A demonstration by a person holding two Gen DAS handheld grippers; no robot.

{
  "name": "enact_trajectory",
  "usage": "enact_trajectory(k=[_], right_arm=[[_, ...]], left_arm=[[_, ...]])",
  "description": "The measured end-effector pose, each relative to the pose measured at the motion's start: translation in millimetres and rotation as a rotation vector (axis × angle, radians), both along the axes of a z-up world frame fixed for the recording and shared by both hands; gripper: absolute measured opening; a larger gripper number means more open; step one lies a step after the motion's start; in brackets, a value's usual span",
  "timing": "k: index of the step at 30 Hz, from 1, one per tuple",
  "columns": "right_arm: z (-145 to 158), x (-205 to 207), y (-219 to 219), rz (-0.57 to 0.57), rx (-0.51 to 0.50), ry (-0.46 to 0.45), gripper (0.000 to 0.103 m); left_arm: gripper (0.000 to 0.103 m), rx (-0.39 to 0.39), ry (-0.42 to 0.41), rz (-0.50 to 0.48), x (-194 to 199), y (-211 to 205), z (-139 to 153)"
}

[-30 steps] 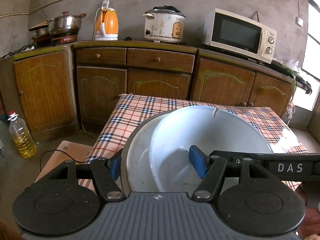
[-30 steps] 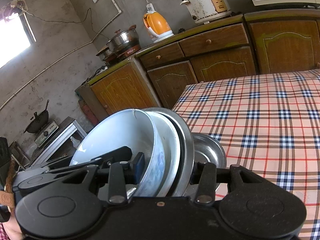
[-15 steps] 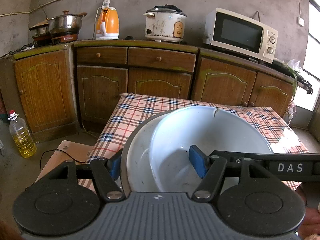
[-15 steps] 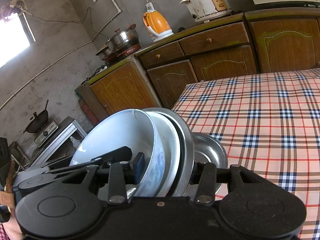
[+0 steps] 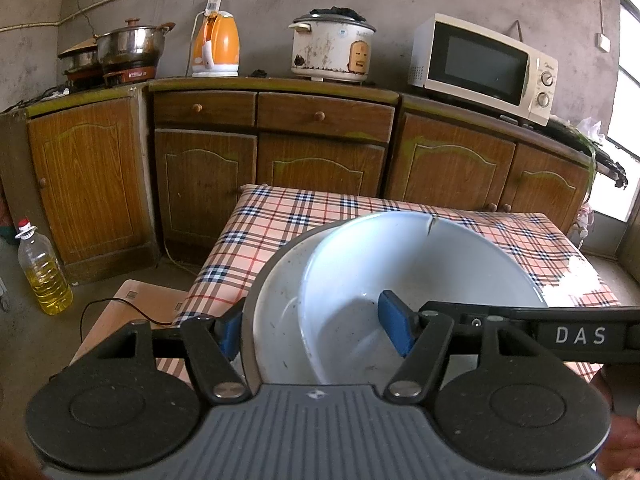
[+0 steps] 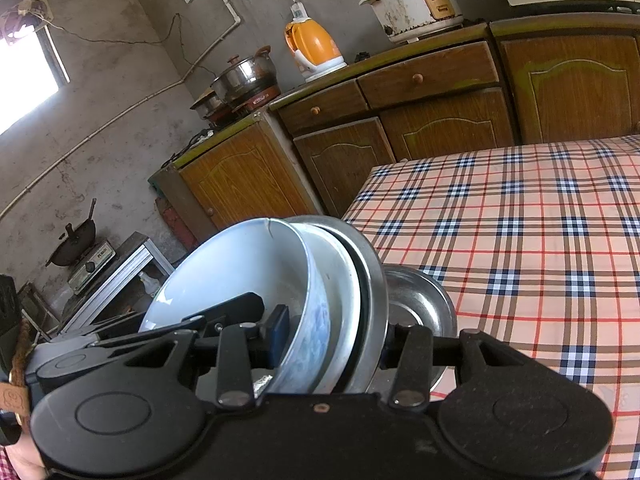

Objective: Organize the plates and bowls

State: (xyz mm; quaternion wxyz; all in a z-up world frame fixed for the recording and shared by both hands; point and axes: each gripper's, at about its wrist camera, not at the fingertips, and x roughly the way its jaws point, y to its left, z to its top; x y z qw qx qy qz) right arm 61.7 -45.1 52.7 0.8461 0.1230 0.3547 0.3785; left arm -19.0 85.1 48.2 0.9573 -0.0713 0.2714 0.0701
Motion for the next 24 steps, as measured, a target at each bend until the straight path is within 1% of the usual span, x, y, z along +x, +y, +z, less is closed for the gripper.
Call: enact_trajectory(k=[24], right_arm=[[-5.9,1.2,4.6,0.003,0.000,0.003,0.052]], left_arm=[[0.069,-0.001,0.003,0.002,2.5,4.6,-2.9]])
